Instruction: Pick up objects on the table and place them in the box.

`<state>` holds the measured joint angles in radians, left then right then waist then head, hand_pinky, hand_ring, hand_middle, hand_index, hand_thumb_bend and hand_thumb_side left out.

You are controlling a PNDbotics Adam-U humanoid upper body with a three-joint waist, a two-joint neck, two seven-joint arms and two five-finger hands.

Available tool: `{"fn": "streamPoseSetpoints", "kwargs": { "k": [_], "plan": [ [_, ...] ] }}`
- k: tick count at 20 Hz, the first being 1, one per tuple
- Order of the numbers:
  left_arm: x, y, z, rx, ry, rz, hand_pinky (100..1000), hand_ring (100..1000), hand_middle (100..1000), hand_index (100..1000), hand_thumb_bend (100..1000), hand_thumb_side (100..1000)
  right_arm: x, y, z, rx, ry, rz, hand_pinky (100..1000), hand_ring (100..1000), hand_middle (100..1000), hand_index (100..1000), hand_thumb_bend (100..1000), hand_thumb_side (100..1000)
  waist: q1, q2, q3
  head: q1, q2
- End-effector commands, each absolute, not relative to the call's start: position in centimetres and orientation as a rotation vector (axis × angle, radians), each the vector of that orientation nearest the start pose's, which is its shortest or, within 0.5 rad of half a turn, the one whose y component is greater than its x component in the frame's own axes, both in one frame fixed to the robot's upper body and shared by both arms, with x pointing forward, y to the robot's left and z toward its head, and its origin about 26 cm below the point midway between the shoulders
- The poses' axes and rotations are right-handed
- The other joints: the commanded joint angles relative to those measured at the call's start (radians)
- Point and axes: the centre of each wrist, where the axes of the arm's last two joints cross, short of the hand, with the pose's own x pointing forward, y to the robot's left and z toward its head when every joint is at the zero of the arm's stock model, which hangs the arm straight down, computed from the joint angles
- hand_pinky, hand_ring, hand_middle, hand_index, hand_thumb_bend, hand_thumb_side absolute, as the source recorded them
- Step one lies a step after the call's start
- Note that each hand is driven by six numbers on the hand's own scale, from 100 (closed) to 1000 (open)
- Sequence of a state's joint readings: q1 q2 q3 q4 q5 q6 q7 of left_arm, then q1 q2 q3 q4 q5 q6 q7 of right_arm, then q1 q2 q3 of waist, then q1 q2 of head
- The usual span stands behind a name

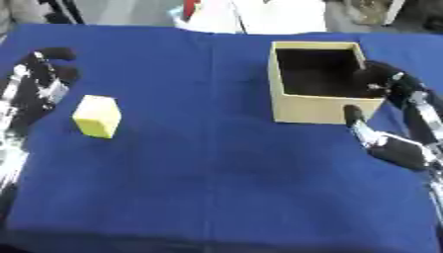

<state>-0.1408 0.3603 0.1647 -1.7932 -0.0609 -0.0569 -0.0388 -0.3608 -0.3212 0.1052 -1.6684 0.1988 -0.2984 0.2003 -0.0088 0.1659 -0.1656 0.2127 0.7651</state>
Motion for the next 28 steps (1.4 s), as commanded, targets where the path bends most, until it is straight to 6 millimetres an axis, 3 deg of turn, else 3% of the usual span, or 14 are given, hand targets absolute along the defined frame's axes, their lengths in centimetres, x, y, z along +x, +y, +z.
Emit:
{"fn": "streamPoseSetpoints", "kwargs": {
  "k": [1,11,15,18,21,28],
  "plan": [
    [29.7,34.5,13.6,0.439,-1.998,-0.328,804,604,702,787,539,565,35.0,-25.2,14.1,-0.155,-2.207,0.855,741,834,783,927,213,354,0.0,-0.015,0.0,-0.002,0.005],
    [29.7,34.6,13.7,0.442,-2.0,-0.33,804,604,702,787,543,563,35.0,-25.2,14.2,-0.159,-2.208,0.852,741,834,783,927,211,356,0.001,-0.016,0.001,-0.002,0.005],
    [29.6,35.2,14.6,0.484,-2.011,-0.388,802,608,703,786,541,549,35.0,-25.2,14.1,-0.161,-2.205,0.853,741,834,783,927,208,369,0.002,-0.018,0.0,-0.004,0.005],
    [29.4,36.5,16.1,0.553,-2.006,-0.559,796,615,703,784,545,536,35.0,-25.3,14.2,-0.166,-2.203,0.858,741,834,783,927,205,381,0.006,-0.021,-0.002,-0.007,0.005],
    [29.1,38.1,17.9,0.647,-1.946,-0.838,787,623,701,781,567,520,35.0,-25.5,14.1,-0.173,-2.195,0.863,741,834,782,926,204,387,0.012,-0.025,-0.003,-0.012,0.005],
    [30.2,40.2,21.7,0.759,-1.661,-1.393,755,644,685,785,687,488,35.0,-25.6,13.8,-0.174,-2.181,0.877,741,833,782,926,198,399,0.023,-0.036,-0.003,-0.015,0.005]
  ]
}}
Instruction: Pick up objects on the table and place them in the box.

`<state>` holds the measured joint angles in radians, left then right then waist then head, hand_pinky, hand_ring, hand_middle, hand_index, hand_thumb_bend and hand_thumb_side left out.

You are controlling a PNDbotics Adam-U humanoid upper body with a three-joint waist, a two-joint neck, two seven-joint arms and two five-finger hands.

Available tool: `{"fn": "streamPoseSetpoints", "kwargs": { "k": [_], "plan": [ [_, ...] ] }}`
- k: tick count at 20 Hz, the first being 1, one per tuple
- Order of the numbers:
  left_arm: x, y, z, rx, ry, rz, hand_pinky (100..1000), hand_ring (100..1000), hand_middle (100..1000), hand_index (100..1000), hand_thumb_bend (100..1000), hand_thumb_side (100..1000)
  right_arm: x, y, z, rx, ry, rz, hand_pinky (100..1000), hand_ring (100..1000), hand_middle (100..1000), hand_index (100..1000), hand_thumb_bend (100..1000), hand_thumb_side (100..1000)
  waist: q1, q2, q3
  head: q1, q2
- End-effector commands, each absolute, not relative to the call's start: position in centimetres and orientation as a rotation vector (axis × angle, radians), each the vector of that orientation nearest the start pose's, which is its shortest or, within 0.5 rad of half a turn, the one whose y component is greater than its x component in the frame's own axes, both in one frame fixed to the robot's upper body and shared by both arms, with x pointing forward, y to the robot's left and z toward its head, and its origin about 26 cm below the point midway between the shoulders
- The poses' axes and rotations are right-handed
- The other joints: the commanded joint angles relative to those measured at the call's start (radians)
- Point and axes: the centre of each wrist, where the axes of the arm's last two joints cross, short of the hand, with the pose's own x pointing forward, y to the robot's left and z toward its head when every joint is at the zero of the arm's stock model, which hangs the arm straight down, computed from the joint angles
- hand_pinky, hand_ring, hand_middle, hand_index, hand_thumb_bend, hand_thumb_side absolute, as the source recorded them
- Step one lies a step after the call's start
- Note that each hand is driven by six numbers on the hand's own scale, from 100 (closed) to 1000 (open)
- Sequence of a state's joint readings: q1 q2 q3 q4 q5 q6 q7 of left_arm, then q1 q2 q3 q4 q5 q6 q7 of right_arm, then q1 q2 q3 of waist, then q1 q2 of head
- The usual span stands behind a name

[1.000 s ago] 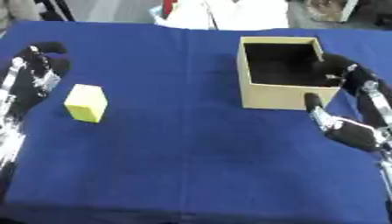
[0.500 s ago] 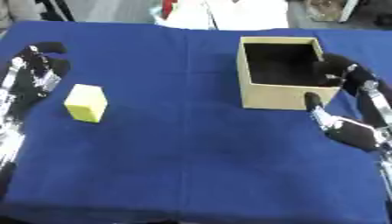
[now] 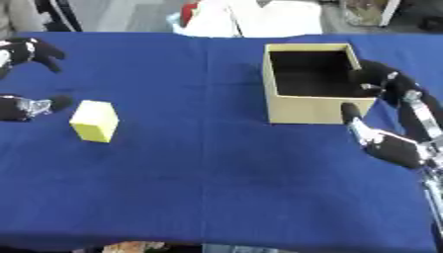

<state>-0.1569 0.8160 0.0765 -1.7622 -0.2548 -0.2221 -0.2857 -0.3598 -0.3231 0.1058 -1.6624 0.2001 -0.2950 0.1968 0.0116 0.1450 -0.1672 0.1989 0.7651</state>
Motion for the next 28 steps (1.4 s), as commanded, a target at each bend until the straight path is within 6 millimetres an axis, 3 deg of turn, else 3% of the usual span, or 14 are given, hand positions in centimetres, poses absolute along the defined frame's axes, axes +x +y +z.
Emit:
{"fn": "streamPoseSetpoints", "kwargs": {
  "k": [1,6,28],
  "plan": [
    [30.6,40.3,22.2,0.774,-1.617,-1.446,749,643,680,786,703,481,35.0,-25.6,13.8,-0.173,-2.179,0.878,741,833,782,926,197,400,0.004,-0.017,-0.002,0.0,0.005],
    [32.4,40.2,22.8,0.847,-1.449,-1.594,725,633,640,787,751,462,34.9,-25.5,13.6,-0.166,-2.172,0.884,741,833,781,926,193,408,0.009,-0.021,-0.011,0.007,0.005],
    [36.8,39.4,18.4,0.843,-1.222,-1.692,704,623,611,778,792,487,35.0,-25.3,13.4,-0.157,-2.17,0.878,740,831,778,925,187,416,0.005,-0.019,-0.029,0.014,0.005]
  ]
}}
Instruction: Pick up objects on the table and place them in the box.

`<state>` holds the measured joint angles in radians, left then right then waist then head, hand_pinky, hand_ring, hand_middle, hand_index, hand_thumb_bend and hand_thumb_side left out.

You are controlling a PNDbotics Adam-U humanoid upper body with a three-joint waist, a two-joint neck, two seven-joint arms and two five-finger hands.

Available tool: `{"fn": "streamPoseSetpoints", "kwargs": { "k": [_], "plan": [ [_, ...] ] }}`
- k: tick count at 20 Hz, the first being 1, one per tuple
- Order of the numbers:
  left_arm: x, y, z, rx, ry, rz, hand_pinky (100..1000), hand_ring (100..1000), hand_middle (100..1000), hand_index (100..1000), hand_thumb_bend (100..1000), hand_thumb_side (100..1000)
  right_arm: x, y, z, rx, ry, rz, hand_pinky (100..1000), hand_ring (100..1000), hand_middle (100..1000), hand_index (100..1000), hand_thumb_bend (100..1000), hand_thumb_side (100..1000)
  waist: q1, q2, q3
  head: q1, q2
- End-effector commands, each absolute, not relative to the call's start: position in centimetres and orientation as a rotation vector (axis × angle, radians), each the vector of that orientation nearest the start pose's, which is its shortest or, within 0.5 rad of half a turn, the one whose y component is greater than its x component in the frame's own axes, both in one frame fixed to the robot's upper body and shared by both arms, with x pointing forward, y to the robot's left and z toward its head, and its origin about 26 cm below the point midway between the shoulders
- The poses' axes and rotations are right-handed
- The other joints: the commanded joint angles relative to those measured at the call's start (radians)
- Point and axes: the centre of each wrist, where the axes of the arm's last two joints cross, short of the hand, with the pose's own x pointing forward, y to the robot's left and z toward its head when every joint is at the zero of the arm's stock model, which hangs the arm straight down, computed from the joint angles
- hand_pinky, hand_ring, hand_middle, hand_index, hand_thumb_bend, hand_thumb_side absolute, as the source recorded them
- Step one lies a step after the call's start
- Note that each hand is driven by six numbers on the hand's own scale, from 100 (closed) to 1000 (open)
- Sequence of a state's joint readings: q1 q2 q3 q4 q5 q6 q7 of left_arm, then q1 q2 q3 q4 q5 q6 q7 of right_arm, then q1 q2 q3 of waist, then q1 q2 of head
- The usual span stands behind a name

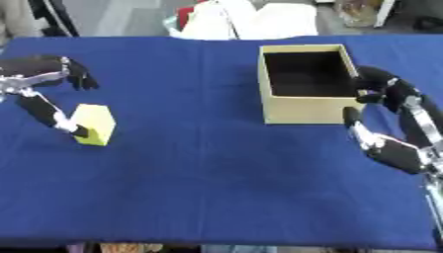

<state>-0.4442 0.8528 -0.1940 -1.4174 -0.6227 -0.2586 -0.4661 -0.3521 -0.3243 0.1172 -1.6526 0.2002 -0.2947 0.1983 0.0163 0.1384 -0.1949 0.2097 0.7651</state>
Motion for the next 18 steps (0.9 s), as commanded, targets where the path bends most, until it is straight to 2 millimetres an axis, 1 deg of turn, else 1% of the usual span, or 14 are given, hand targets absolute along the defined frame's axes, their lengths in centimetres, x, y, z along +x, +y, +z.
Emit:
{"fn": "streamPoseSetpoints", "kwargs": {
  "k": [1,2,5,6,7,8,9,10,11,12,13,14,15,18],
  "plan": [
    [36.9,39.5,18.1,0.846,-1.211,-1.691,705,627,618,777,792,476,35.0,-25.3,13.4,-0.157,-2.17,0.878,740,831,778,925,185,418,0.0,-0.012,-0.002,0.004,0.005],
    [37.1,39.5,17.9,0.852,-1.202,-1.691,705,628,619,777,792,471,35.0,-25.3,13.4,-0.156,-2.17,0.877,740,831,778,925,185,419,0.0,-0.012,-0.002,0.004,0.005],
    [37.5,39.8,17.0,0.87,-1.169,-1.696,702,627,616,775,776,410,35.0,-25.3,13.4,-0.155,-2.169,0.876,739,831,777,925,184,421,0.0,-0.012,-0.004,0.004,0.005],
    [37.6,39.9,16.7,0.87,-1.16,-1.695,702,627,616,774,775,405,35.0,-25.3,13.4,-0.155,-2.169,0.875,739,831,777,925,184,421,0.0,-0.012,-0.005,0.004,0.005],
    [37.7,40.0,16.4,0.869,-1.154,-1.689,701,623,611,770,757,354,35.0,-25.3,13.4,-0.155,-2.169,0.875,739,831,777,925,183,423,0.0,-0.012,-0.005,0.004,0.005],
    [37.8,40.2,16.2,0.869,-1.152,-1.683,701,622,610,769,755,349,35.0,-25.3,13.4,-0.155,-2.169,0.874,739,831,777,925,183,423,0.0,-0.012,-0.005,0.004,0.005],
    [37.9,40.3,15.9,0.869,-1.153,-1.674,699,613,600,760,735,311,35.0,-25.3,13.4,-0.154,-2.169,0.874,739,831,777,925,182,424,0.0,-0.011,-0.006,0.003,0.005],
    [38.0,40.4,15.8,0.871,-1.156,-1.664,698,611,597,759,733,307,35.0,-25.3,13.4,-0.153,-2.169,0.874,739,831,777,925,182,424,0.0,-0.011,-0.006,0.003,0.005],
    [38.0,40.4,15.6,0.875,-1.165,-1.652,692,587,560,737,708,279,35.0,-25.2,13.4,-0.152,-2.169,0.874,739,831,777,925,181,424,-0.001,-0.011,-0.006,0.003,0.005],
    [38.1,40.4,15.5,0.879,-1.178,-1.639,689,579,546,730,700,272,35.0,-25.2,13.4,-0.152,-2.17,0.873,739,831,777,925,181,424,-0.001,-0.011,-0.006,0.003,0.005],
    [38.1,40.5,15.5,0.882,-1.195,-1.626,681,547,485,699,670,250,35.0,-25.2,13.4,-0.152,-2.169,0.873,739,831,777,925,181,425,-0.002,-0.01,-0.007,0.003,0.005],
    [38.1,40.4,15.6,0.886,-1.213,-1.613,679,539,465,687,658,242,35.0,-25.2,13.4,-0.152,-2.17,0.873,739,831,777,925,180,425,-0.002,-0.01,-0.007,0.003,0.005],
    [38.1,40.4,15.9,0.891,-1.234,-1.599,675,527,426,668,638,230,35.0,-25.3,13.4,-0.153,-2.169,0.872,739,831,777,925,181,425,-0.002,-0.01,-0.007,0.003,0.005],
    [38.0,40.2,17.3,0.91,-1.307,-1.559,674,515,395,656,620,225,35.0,-25.3,13.4,-0.154,-2.169,0.872,738,830,777,925,180,426,-0.003,-0.011,-0.006,0.002,0.005]
  ]
}}
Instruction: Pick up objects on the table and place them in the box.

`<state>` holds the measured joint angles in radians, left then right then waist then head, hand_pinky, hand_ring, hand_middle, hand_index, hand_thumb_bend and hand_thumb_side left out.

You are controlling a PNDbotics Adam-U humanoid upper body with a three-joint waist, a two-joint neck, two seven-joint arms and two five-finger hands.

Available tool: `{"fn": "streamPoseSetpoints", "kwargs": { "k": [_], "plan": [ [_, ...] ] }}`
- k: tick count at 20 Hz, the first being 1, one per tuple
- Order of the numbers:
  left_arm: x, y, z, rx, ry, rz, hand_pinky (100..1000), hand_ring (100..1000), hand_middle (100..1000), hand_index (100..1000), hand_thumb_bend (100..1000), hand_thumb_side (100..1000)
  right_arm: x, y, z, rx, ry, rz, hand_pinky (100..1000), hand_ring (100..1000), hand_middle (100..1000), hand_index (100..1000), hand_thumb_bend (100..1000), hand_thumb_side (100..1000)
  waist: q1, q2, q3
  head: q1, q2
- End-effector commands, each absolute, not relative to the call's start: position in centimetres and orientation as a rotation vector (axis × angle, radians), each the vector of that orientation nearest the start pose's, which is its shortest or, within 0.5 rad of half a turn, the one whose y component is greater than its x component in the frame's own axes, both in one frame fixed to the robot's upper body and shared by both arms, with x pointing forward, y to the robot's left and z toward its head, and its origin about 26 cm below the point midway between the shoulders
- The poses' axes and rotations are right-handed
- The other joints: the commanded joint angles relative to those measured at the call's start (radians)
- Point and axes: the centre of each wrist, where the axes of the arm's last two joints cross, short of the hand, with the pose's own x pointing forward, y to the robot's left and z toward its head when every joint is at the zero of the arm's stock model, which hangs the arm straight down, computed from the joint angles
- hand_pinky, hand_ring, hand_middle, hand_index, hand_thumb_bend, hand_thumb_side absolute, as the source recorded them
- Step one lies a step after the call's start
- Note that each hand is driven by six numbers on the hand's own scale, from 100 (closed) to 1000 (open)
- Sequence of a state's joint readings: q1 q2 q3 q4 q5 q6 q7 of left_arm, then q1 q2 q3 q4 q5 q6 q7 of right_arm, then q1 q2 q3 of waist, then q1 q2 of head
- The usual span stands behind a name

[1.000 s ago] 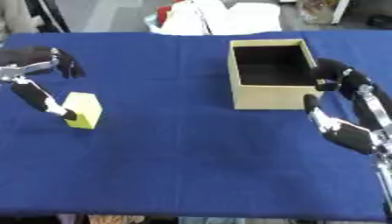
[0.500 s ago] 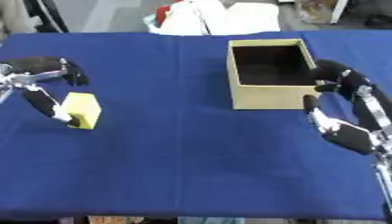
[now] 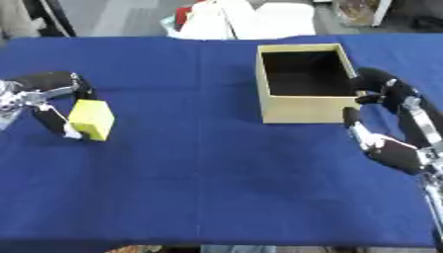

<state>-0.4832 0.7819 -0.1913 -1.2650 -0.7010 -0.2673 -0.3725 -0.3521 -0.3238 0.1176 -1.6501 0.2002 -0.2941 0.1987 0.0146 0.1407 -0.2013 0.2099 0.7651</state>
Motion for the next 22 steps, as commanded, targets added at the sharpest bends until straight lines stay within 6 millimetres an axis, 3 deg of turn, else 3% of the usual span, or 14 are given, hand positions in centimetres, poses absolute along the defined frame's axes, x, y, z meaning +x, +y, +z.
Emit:
{"fn": "streamPoseSetpoints", "kwargs": {
  "k": [1,6,10,15,22],
  "plan": [
    [37.9,40.1,18.0,0.917,-1.334,-1.547,674,513,393,656,614,225,35.0,-25.3,13.4,-0.153,-2.169,0.872,738,830,777,925,180,426,-0.001,-0.013,0.001,0.002,0.005],
    [38.3,38.4,23.0,0.963,-1.516,-1.49,676,510,395,657,606,220,35.0,-25.1,13.3,-0.143,-2.167,0.881,738,830,776,924,179,426,0.0,-0.017,0.002,0.002,0.005],
    [40.2,35.2,25.6,0.961,-1.677,-1.445,680,505,413,666,602,234,35.0,-24.5,13.2,-0.111,-2.165,0.902,738,829,774,923,178,429,-0.004,-0.02,-0.006,0.012,0.005],
    [43.7,29.6,26.5,0.903,-1.849,-1.39,683,503,423,672,603,257,35.2,-23.1,13.3,-0.041,-2.176,0.946,737,828,772,921,174,436,-0.008,-0.017,-0.037,0.036,0.005],
    [47.7,22.3,25.3,0.861,-1.972,-1.327,690,516,456,680,609,251,35.3,-20.5,13.4,0.083,-2.181,1.022,736,827,768,913,166,451,-0.004,-0.002,-0.108,0.077,0.005]
  ]
}}
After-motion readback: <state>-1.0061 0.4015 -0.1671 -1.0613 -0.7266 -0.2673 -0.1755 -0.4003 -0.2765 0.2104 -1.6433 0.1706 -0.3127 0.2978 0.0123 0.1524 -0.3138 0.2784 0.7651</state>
